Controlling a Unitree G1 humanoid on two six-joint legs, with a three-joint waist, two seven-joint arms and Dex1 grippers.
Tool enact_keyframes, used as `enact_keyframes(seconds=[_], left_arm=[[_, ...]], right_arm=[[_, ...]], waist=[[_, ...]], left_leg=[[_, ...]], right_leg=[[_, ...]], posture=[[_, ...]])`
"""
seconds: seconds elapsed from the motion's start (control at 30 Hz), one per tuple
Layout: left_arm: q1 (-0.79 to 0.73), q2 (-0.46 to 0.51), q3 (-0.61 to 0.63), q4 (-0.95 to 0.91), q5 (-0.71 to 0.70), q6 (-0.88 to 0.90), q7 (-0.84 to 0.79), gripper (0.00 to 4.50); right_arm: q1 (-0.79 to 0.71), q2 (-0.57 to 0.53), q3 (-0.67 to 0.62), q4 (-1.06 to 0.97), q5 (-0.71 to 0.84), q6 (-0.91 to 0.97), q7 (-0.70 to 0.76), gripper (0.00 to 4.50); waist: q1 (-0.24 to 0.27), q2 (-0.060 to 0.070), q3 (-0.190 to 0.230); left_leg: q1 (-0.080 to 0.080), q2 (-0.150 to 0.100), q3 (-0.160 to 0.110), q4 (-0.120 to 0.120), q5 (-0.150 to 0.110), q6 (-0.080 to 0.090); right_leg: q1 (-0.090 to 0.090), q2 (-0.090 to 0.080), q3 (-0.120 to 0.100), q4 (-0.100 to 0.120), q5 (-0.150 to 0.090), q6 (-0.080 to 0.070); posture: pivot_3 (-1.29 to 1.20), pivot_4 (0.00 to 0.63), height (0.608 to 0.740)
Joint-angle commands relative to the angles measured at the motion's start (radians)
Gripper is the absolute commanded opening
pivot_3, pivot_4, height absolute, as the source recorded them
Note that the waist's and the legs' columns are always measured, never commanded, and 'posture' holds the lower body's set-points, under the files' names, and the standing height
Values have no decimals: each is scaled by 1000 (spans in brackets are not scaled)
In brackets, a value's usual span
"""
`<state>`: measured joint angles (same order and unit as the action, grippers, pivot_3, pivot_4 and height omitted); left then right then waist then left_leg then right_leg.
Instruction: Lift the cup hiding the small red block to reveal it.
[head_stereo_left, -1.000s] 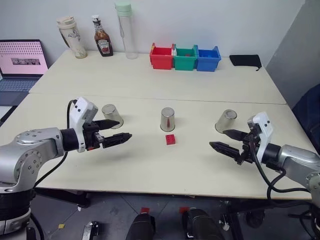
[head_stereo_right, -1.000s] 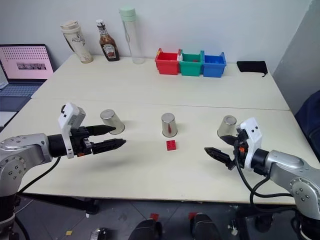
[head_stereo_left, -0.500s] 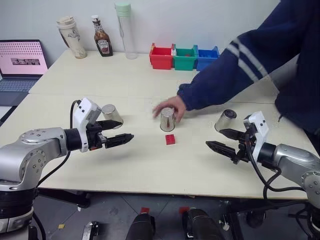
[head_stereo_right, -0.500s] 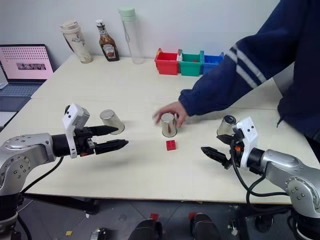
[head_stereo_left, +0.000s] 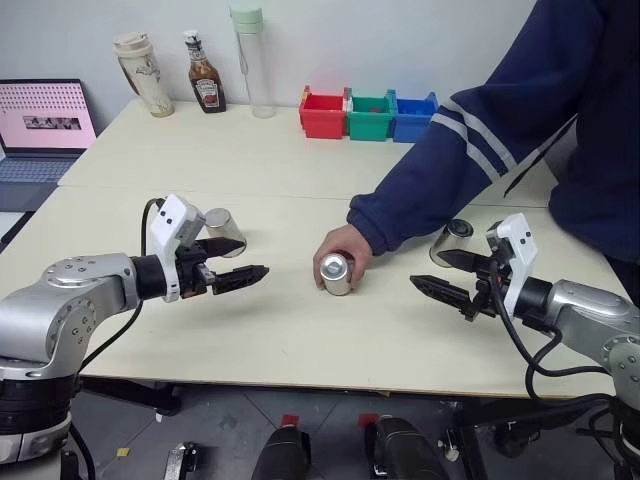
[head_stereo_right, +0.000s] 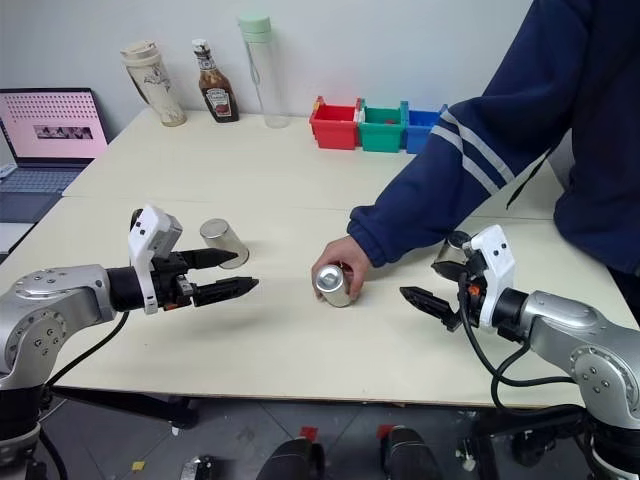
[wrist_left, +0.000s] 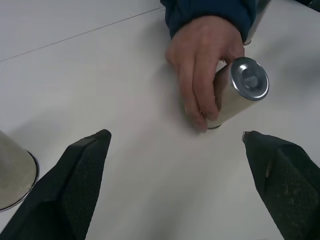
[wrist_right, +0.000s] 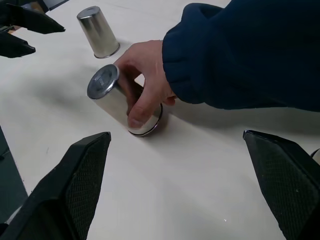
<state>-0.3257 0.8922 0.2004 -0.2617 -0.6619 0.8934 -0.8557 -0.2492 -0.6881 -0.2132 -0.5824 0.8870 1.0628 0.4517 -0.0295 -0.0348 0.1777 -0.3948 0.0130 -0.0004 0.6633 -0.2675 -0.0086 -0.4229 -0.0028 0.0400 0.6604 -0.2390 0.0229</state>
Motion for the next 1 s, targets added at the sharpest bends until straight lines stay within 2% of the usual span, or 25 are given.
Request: enact_keyframes(seconds=[0.03, 0.67, 1.0], left_arm=[[-28, -6, 5, 1, 18, -34, 14, 4500], [-48, -7, -8, 13, 26, -46, -11, 4500], [-43, -6, 3, 12, 24, -46, -2, 4500]], right_arm=[[-6, 20, -10, -28, 21, -9, -23, 4492], [7, 14, -17, -15, 5, -25, -11, 4492], [-2, 47, -23, -18, 27, -22, -36, 4492]], waist=[[0, 0, 0], [0, 0, 0], [0, 0, 0]], left_leg=[[0, 0, 0, 0, 0, 0], [0, 0, 0, 0, 0, 0], [0, 0, 0, 0, 0, 0]], right_leg=[[0, 0, 0, 0, 0, 0], [0, 0, 0, 0, 0, 0], [0, 0, 0, 1, 0, 0]], posture=[[0, 150, 740], [0, 150, 740], [0, 150, 740]])
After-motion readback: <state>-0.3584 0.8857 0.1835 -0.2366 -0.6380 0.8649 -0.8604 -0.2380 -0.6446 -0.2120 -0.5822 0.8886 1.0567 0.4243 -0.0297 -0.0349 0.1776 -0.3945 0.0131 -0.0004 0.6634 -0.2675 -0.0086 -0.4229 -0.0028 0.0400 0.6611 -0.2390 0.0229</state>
